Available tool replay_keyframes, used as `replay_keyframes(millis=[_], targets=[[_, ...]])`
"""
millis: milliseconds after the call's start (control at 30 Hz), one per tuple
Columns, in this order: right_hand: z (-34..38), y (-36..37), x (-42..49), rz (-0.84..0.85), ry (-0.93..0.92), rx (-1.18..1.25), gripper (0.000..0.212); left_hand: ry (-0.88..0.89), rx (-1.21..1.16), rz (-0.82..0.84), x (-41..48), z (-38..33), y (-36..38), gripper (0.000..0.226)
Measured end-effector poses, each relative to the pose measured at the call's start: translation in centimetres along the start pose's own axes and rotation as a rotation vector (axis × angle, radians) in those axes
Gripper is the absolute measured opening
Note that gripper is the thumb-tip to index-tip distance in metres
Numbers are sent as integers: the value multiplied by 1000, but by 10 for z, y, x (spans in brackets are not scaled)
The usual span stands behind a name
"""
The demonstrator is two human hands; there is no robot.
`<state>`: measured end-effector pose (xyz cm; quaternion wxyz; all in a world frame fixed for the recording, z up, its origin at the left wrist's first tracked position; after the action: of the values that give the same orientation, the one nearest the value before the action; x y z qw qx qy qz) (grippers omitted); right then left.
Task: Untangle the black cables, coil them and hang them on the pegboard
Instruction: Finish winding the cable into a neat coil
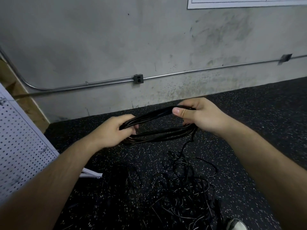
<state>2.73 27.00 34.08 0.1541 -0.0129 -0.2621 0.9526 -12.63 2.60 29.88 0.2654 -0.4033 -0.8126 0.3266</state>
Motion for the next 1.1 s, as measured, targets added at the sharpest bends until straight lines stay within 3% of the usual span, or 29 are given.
replay_keyframes(millis=[167,300,367,467,533,633,700,767,833,933,1100], targets=[[-4,14,4,1,-82,32,11,1,32,-55,-6,5,-11,35],[0,25,7,58,-127,-84,14,1,164,34,-11,19,4,18],[7,34,9,132,-168,-206,11,-18,171,61,-11,13,8,45],[19,48,12,245,-228,-361,13,-43,-283,168,-5,-21,23,42],[21,54,15,278,-259,-365,16,-76,-436,215,0,-38,33,35],[18,57,19,210,-313,-318,16,-132,-521,221,2,-38,32,25],[13,57,21,151,-318,-243,29,-155,-640,252,2,-32,26,24],[7,55,23,90,-264,-120,51,-178,-831,289,0,-31,22,32],[2,50,25,42,-235,-31,52,-218,-981,301,-1,-33,19,43],[-3,45,25,4,-193,84,28,-191,-1097,215,-3,-36,14,41],[-27,59,22,82,-59,105,46,-56,-1233,-54,-9,-40,-9,32]])
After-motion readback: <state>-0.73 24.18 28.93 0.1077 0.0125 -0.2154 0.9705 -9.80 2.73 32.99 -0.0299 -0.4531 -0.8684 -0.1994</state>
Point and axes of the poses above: each hand's wrist, its own x-axis towards the middle knuckle, its own y-axis out of the palm, z = x × y, the point moved 2 cm from there along x, towards the middle knuckle, and after that the axes turned 3 degrees about y, right-handed, at the moved point
